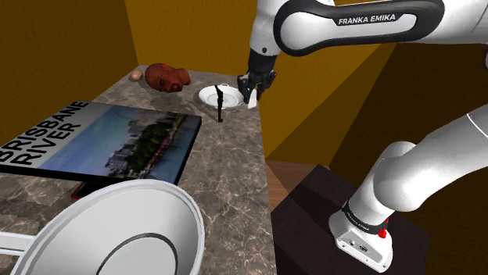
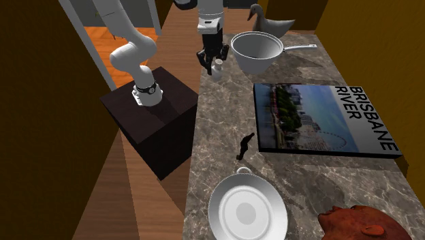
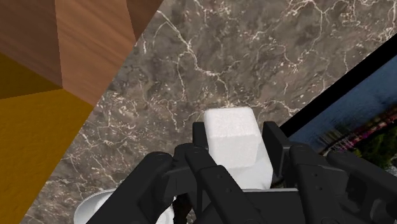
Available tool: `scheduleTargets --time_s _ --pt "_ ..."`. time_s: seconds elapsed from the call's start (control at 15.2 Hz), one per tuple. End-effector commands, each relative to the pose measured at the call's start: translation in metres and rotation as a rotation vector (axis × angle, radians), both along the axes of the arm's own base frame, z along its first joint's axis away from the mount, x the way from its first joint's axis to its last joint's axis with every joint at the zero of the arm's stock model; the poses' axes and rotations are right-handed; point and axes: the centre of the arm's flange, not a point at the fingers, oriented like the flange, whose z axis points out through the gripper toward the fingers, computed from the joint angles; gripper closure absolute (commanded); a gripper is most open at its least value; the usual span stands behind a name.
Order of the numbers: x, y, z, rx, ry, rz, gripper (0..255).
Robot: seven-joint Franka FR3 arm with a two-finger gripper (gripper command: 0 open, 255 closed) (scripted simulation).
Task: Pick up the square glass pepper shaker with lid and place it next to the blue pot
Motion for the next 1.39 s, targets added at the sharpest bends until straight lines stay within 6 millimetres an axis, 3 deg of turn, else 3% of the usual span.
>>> scheduleTargets --time_s 0.0,1.32 --pt "-0.019 0.020 0.004 0.000 0.000 -0.001 255" --pt "-0.184 0.226 0.004 0.000 0.000 -0.001 255"
